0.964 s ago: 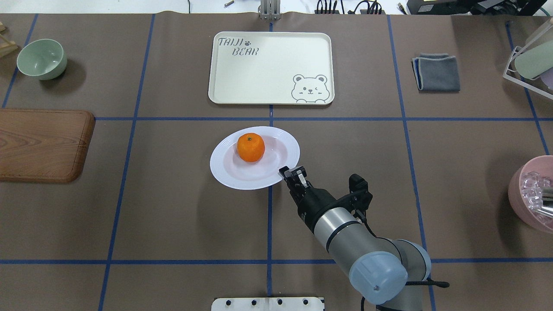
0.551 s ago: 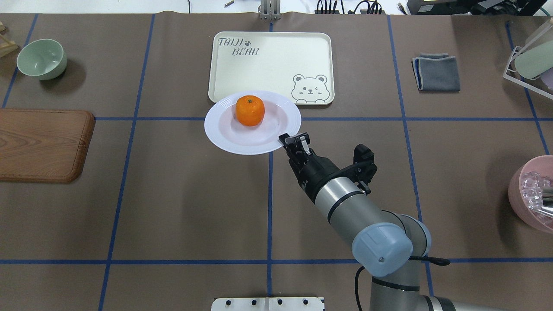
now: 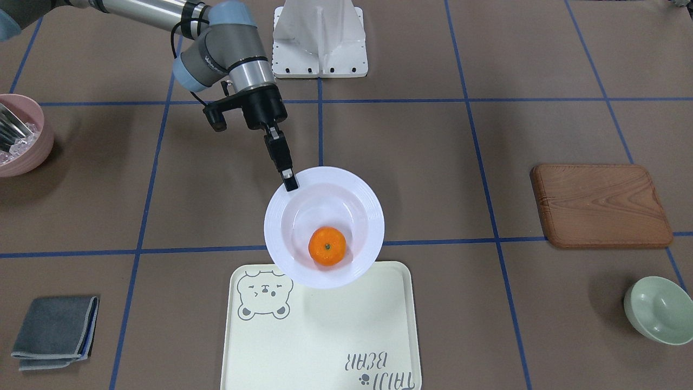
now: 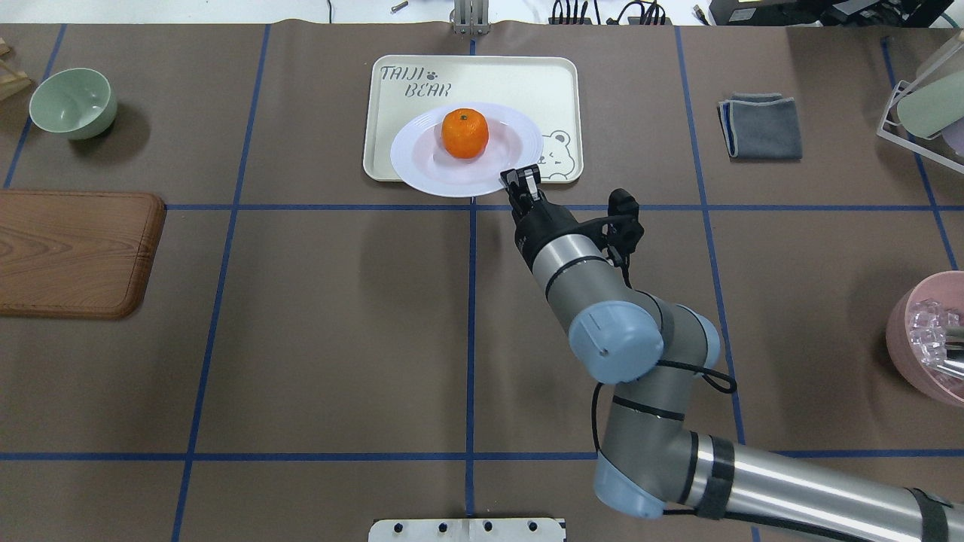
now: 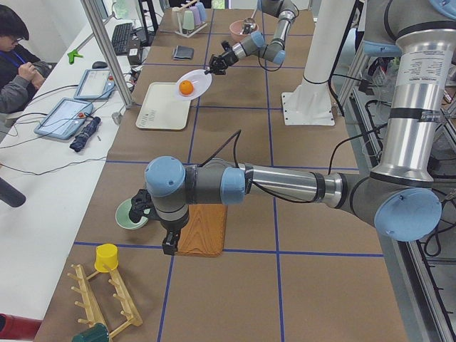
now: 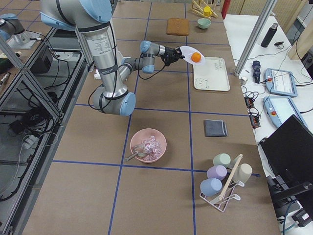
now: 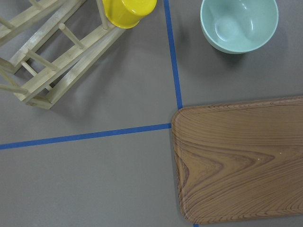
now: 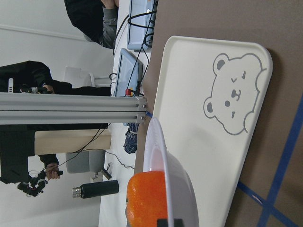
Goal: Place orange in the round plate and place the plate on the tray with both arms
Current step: 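Slide the plate with the right gripper onto the cream bear tray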
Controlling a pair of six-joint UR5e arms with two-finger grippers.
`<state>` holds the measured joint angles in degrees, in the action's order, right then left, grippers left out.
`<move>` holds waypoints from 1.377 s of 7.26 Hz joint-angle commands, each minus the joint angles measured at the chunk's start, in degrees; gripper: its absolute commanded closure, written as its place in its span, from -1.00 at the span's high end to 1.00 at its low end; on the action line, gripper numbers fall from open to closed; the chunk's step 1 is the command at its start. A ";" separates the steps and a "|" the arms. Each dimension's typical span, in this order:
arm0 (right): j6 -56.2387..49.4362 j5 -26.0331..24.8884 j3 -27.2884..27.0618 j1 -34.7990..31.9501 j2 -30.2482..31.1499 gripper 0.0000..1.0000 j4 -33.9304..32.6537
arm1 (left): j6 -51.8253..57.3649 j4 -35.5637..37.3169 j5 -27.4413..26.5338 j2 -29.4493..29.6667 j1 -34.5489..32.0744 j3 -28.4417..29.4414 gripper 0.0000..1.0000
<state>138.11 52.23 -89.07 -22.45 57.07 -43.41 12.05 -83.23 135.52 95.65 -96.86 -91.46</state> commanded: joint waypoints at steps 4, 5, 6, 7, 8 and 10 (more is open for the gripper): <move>12.59 -0.20 37.83 -7.16 -24.24 -1.00 -3.88 | -0.10 0.09 0.01 0.24 0.00 -0.04 0.96; 12.71 -0.11 40.87 -7.25 -25.94 -1.00 -3.88 | -0.10 0.18 0.01 0.42 0.00 -0.04 0.96; 12.80 0.15 40.91 -7.17 -25.95 -1.00 -3.96 | -0.10 0.18 0.01 0.59 0.00 -0.04 0.96; 12.28 0.50 40.82 -7.17 -25.78 -0.69 -3.96 | -0.10 0.18 0.01 0.59 0.09 -0.04 0.96; 10.18 0.59 39.77 -6.82 -25.43 -0.15 -3.96 | -0.10 0.18 0.09 0.59 0.09 -0.04 0.96; -2.26 3.30 24.03 -4.19 -17.39 1.00 -4.32 | -0.62 0.18 0.09 0.68 0.18 -0.12 0.96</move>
<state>142.69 53.92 -56.39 -28.00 35.00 -47.57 11.67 -83.06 135.60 96.29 -96.71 -91.51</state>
